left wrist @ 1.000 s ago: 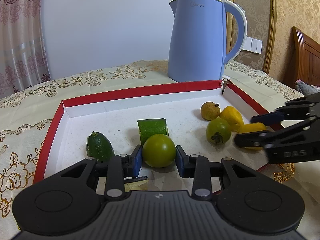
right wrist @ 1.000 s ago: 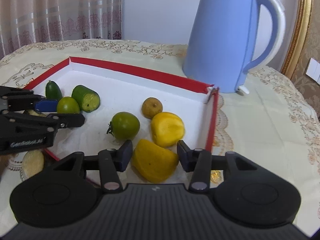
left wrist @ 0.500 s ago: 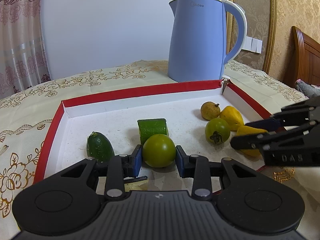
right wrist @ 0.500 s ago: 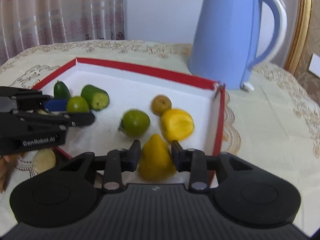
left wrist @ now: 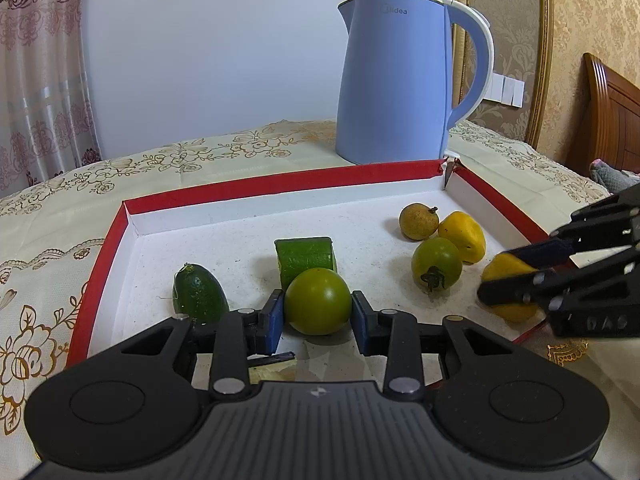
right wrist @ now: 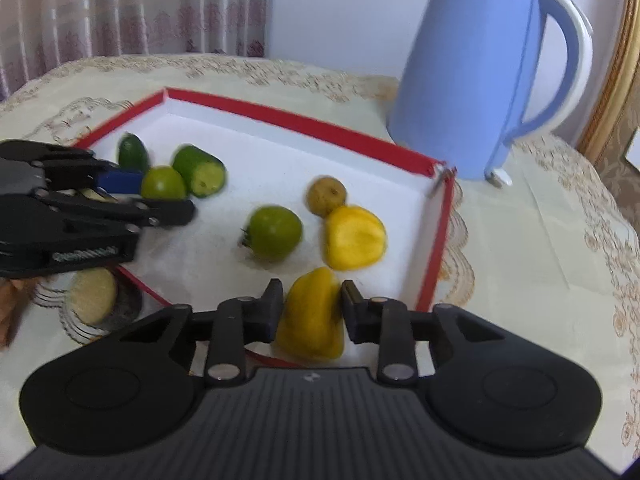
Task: Organize fruits
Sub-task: 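Lower the mango into the tray with the right tool while the left tool releases the tomato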
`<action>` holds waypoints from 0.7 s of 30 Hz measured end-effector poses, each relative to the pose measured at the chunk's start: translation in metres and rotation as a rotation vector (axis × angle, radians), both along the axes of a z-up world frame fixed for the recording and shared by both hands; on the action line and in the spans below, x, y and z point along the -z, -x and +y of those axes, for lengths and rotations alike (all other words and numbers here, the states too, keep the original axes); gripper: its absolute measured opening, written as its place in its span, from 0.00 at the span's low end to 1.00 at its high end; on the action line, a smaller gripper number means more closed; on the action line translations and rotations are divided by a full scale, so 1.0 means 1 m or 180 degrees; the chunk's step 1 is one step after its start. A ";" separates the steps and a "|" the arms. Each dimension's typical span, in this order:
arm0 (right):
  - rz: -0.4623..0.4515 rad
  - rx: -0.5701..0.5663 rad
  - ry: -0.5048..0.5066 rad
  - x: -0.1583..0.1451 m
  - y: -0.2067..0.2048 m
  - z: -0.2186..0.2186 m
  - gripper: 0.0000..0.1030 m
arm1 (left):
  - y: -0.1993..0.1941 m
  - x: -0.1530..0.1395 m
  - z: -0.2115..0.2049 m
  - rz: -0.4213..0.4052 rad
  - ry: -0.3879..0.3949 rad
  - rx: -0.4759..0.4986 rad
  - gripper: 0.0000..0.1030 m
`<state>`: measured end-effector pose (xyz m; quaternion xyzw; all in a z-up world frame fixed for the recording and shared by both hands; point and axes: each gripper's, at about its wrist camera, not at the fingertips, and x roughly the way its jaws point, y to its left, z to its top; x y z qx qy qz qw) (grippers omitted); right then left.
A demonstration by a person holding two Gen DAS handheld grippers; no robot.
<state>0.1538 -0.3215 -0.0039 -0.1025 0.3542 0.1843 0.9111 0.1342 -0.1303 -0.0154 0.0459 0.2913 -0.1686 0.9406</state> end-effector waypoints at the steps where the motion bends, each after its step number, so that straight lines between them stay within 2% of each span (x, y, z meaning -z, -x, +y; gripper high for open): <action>1: -0.0015 -0.0012 -0.0024 -0.002 0.000 0.001 0.23 | 0.000 0.000 0.000 0.0000 0.0000 0.0002 0.33; 7: 0.0038 -0.0074 0.0077 -0.003 -0.003 0.003 0.24 | 0.000 0.000 0.000 0.0000 0.0001 0.0002 0.33; 11: 0.0221 -0.0138 0.0309 -0.001 -0.001 0.001 0.35 | 0.000 0.000 0.000 0.0000 0.0000 0.0002 0.33; 12: 0.0270 -0.0146 0.0294 0.000 -0.002 -0.001 0.35 | 0.000 0.000 0.000 0.0001 -0.0002 0.0003 0.33; 15: 0.0324 -0.0126 0.0189 -0.001 -0.006 -0.004 0.32 | 0.000 0.000 0.000 0.0002 0.0005 0.0004 0.33; 19: 0.0244 -0.0130 0.0186 -0.003 -0.003 -0.002 0.28 | 0.000 0.000 0.000 0.0004 0.0014 0.0004 0.33; 21: 0.0201 -0.0092 0.0066 -0.007 -0.004 -0.006 0.22 | 0.000 0.000 0.001 0.0004 0.0023 0.0004 0.33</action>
